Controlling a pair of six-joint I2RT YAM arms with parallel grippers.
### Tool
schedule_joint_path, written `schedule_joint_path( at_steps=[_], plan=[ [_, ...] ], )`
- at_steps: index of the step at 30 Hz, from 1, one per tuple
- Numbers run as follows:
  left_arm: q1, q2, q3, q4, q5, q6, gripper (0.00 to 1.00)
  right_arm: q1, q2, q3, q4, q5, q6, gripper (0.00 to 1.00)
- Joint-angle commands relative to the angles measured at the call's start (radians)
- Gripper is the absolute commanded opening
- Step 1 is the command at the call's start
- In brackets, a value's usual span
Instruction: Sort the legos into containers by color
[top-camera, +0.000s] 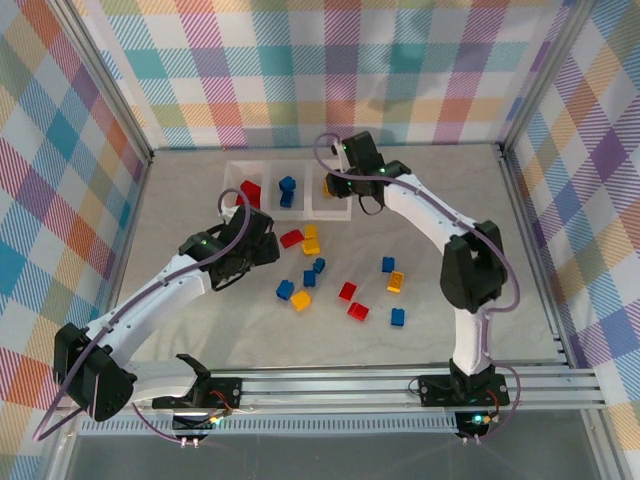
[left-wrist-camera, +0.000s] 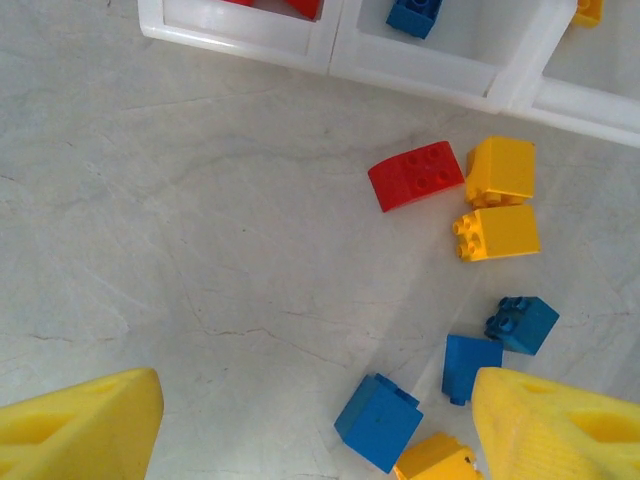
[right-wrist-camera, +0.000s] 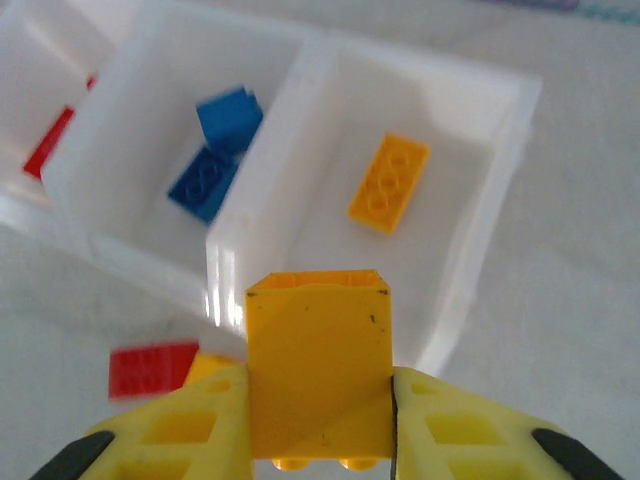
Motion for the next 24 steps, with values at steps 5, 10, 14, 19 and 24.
schedule_joint_path(
  at_steps=[5,10,14,19,24],
  plan=[
    [-0.031,-0.040,0.021,-0.038,0.014,0.018,0.80,-0.006,0.166,0.249,-0.170,0.034,-0.038,0.61],
    [-0.049,-0.041,-0.005,-0.035,0.028,0.012,0.81,-0.006,0.086,0.153,-0.142,0.020,-0.031,0.71],
    [-0.061,-0.042,-0.057,-0.008,0.065,-0.003,0.81,-0.006,-0.023,0.002,-0.102,-0.003,-0.007,0.71],
    [-0.088,-0.021,-0.149,0.055,0.123,0.005,0.79,-0.001,-0.203,-0.267,-0.008,-0.062,0.079,0.71],
    [-0.089,0.020,-0.170,0.133,0.247,0.058,0.78,0.020,-0.353,-0.469,0.034,-0.061,0.141,0.72]
  ],
)
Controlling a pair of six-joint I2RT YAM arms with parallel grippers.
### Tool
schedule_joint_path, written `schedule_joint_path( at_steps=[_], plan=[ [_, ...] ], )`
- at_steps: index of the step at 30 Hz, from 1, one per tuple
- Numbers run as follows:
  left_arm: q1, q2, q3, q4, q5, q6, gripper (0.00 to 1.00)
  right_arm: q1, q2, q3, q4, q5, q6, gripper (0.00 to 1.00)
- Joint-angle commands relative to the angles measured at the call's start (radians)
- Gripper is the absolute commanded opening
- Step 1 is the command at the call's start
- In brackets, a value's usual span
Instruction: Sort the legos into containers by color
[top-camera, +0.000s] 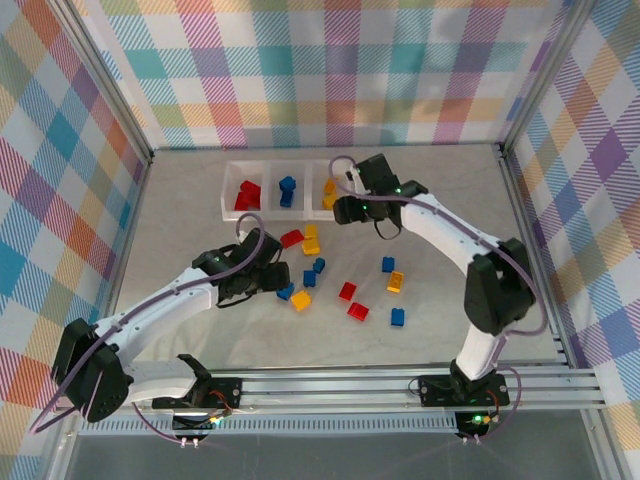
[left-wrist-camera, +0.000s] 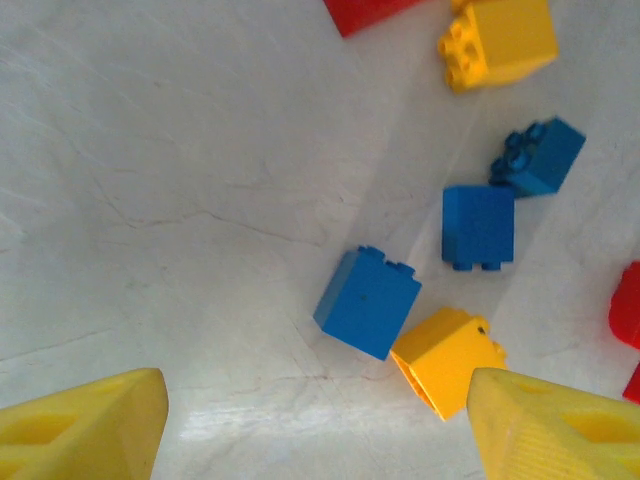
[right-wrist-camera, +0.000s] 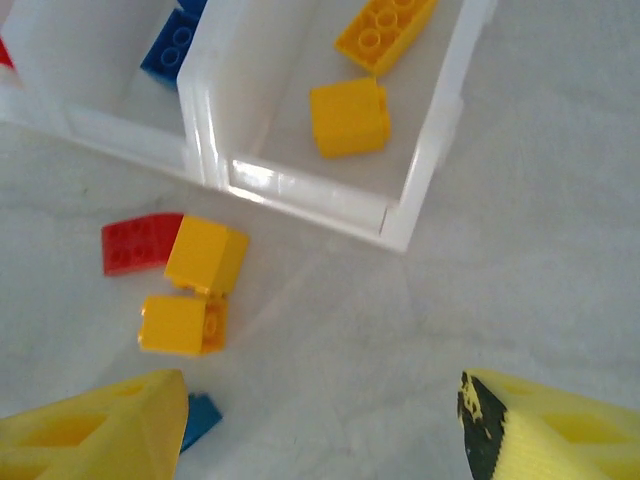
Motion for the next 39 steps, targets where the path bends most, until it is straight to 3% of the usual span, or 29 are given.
schedule_joint_path(
  at_steps=[1,15,33,39],
  plan=[
    [-0.012,0.028,0.004,0.070,0.086,0.041,0.78,0.018,-0.076,-0.086,0.039,-0.020,0.064,0.72],
    [-0.012,0.220,0.072,0.051,0.076,0.098,0.68,0.031,-0.446,-0.436,-0.011,0.046,0.174,0.78],
    [-0.011,0.393,0.138,0.040,0.072,0.126,0.63,0.030,-0.547,-0.470,-0.077,0.113,0.176,0.78],
    [-0.012,0.410,0.148,0.016,0.054,0.124,0.54,0.030,-0.544,-0.469,-0.077,0.118,0.174,0.79]
  ],
)
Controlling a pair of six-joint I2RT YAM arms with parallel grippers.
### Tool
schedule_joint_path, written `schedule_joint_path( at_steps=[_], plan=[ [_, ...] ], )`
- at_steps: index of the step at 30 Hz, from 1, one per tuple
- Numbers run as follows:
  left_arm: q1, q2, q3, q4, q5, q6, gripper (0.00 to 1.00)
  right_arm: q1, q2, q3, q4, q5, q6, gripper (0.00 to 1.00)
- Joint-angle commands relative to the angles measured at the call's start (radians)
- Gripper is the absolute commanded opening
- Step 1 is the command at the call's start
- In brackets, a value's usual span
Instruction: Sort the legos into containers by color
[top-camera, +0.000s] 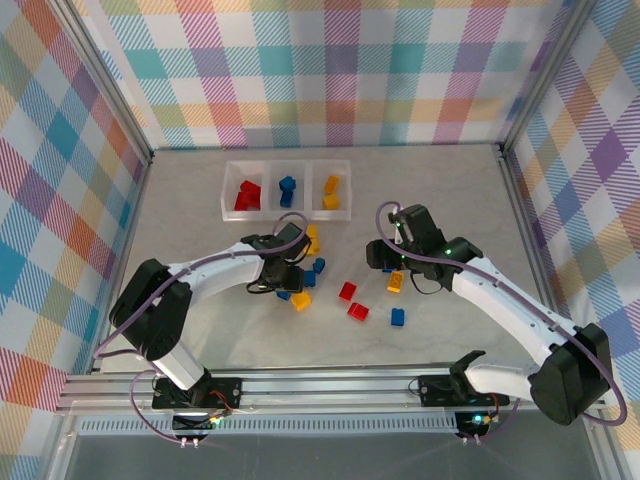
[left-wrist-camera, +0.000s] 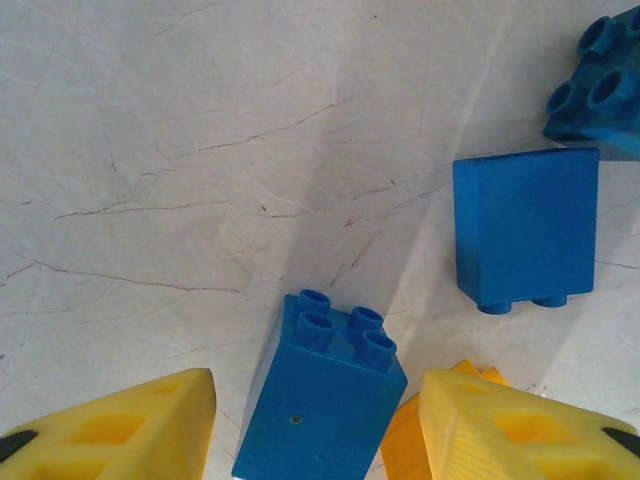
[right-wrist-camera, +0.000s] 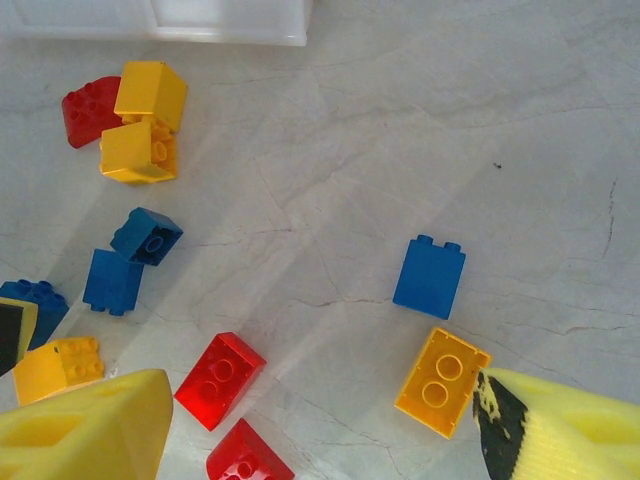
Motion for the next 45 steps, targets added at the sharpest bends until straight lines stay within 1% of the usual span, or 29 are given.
schedule_joint_path(
  at_steps=[1,23,27,31,36,40,45],
  plan=[
    [-0.011,0.016,0.029,-0.041,-0.020,0.007,0.53,-0.002,-0.012,-0.006,-0.013,0.012,0.010,0.79],
    [-0.009,0.050,0.041,-0.049,-0.005,0.010,0.39,-0.001,-0.029,-0.015,-0.022,0.029,0.010,0.80],
    [-0.009,0.065,0.065,-0.057,-0.014,0.022,0.34,-0.001,-0.035,-0.015,-0.024,0.036,0.007,0.80],
    [0.006,0.080,0.127,-0.090,-0.038,0.047,0.31,-0.002,-0.041,-0.014,-0.025,0.042,0.003,0.80],
    [0.050,0.102,0.252,-0.141,-0.053,0.099,0.30,-0.001,-0.056,-0.009,-0.034,0.050,-0.003,0.80],
    [0.112,0.144,0.392,-0.169,-0.051,0.145,0.30,-0.002,-0.092,-0.014,-0.040,0.056,-0.013,0.81],
    [0.199,0.228,0.572,-0.157,-0.024,0.165,0.30,-0.001,-0.099,-0.016,-0.073,0.073,-0.029,0.83]
  ],
)
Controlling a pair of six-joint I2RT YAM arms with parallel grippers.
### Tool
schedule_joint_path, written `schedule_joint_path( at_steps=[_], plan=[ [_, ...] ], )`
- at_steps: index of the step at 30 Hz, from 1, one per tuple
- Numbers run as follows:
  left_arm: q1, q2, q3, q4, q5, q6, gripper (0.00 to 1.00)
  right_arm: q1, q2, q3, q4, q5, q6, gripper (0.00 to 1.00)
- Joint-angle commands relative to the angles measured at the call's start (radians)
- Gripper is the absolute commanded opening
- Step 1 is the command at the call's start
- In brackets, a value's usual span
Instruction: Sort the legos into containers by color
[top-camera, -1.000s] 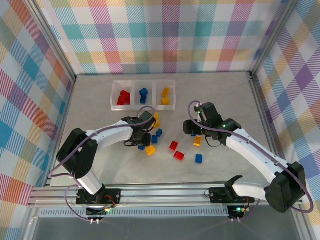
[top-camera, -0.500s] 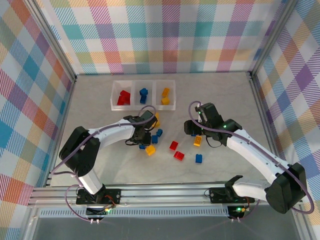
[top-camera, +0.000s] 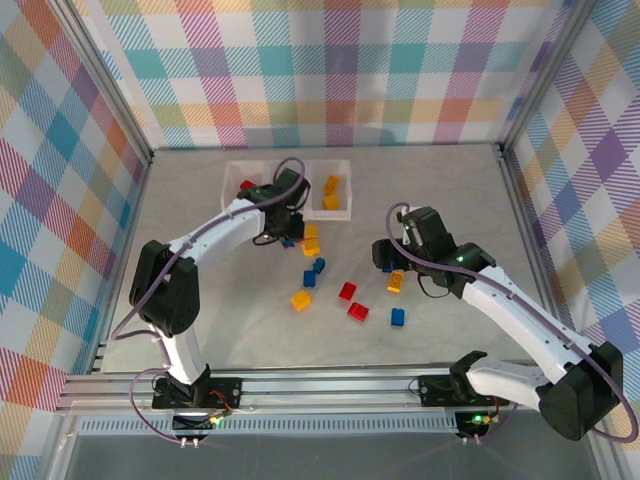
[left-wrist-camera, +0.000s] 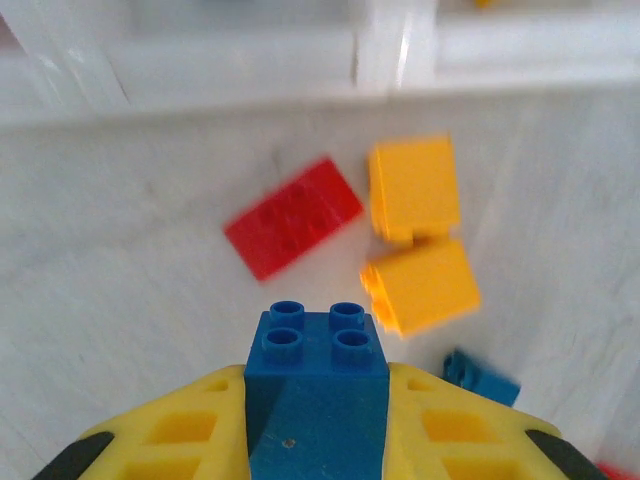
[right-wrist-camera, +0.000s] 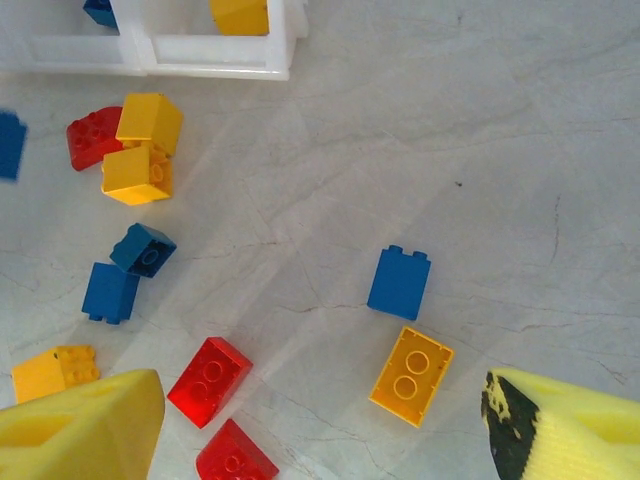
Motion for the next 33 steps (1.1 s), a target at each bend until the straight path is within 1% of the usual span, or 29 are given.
schedule_joint_path(
  at_steps=[1,7,12,15,17,19,21,22,29,33],
  plan=[
    [0.051,0.070,0.120,-0.023,0.004,0.044,0.30,-0.001,-0.013,-0.013,-0.037,0.022,-0.021,0.83],
    [0.109,0.239,0.351,-0.023,-0.028,0.070,0.30,-0.001,-0.042,-0.034,-0.043,0.022,-0.020,0.84],
    [0.162,0.348,0.462,0.024,-0.018,0.069,0.30,-0.004,-0.054,-0.070,-0.048,0.024,-0.013,0.87],
    [0.185,0.396,0.497,0.061,0.012,0.076,0.33,-0.017,-0.038,-0.091,-0.044,0.016,-0.005,0.86],
    [0.189,0.404,0.495,0.092,0.005,0.083,0.39,-0.018,-0.031,-0.101,-0.041,0.015,0.002,0.86],
    [0.189,0.401,0.491,0.110,0.000,0.090,0.48,-0.019,-0.031,-0.117,-0.030,0.011,0.012,0.86],
    [0.189,0.390,0.488,0.110,-0.006,0.092,0.54,-0.020,-0.027,-0.130,-0.020,0.010,0.019,0.86],
    [0.189,0.378,0.480,0.113,-0.012,0.093,0.55,-0.023,-0.021,-0.132,-0.016,0.010,0.021,0.87],
    [0.187,0.223,0.343,0.124,-0.014,0.080,0.56,-0.041,0.074,-0.127,-0.004,0.031,0.037,0.88],
    [0.180,0.084,0.191,0.126,-0.018,0.038,0.56,-0.056,0.165,-0.101,0.024,0.028,0.037,0.86]
  ],
)
